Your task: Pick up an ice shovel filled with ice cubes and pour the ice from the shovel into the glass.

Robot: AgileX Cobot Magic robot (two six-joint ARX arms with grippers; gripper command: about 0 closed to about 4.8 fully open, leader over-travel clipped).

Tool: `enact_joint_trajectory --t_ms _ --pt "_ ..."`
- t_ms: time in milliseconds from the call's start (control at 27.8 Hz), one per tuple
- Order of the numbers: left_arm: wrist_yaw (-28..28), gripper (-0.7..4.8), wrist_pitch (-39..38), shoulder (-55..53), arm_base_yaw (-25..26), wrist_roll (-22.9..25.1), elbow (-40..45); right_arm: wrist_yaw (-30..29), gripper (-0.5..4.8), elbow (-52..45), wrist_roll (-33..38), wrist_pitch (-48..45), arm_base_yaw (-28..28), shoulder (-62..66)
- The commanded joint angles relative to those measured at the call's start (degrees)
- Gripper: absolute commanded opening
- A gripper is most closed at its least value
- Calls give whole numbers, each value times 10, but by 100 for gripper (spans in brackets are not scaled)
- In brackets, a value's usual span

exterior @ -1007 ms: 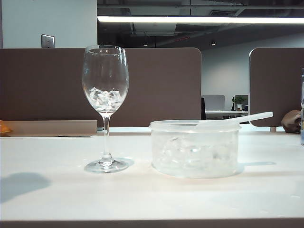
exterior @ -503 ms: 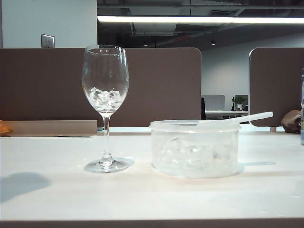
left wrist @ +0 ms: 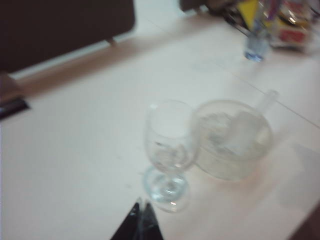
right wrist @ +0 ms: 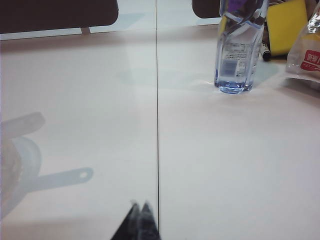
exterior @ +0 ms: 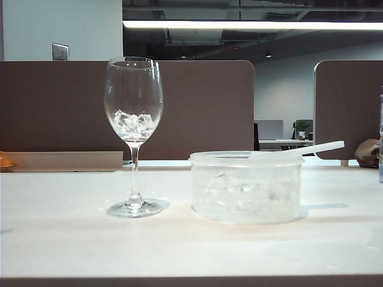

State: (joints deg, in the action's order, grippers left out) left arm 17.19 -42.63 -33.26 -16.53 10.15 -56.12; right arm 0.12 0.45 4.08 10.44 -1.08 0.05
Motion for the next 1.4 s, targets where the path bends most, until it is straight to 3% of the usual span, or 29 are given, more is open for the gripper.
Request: enact_joint_trajectory --t_ms 36,180,432,647,683,827,899,1151,1402 --pt "-35 -3 5 28 39 4 -1 1 -5 -4 0 -3 0 1" --pt "-35 -3 30 62 106 0 15 1 -5 -4 0 -3 0 1" --pt "-35 -3 189 134 172 -70 124 1 -5 -4 0 -3 0 1" --pt "-75 -3 313 163 181 -130 218 2 -5 -4 0 -3 0 1" --pt "-102 -3 341 171 182 -144 246 1 -5 -4 0 -3 0 1" --pt "-173 -3 422 221 182 -152 356 1 -5 -4 0 -3 0 1" --pt "-174 -3 455 237 182 -154 398 2 -5 -4 0 -3 0 1" --pt "-185 -3 531 257 182 -164 463 1 -5 -4 0 -3 0 1" --pt "-198 -3 530 294 182 -164 511 2 -5 -4 0 -3 0 1"
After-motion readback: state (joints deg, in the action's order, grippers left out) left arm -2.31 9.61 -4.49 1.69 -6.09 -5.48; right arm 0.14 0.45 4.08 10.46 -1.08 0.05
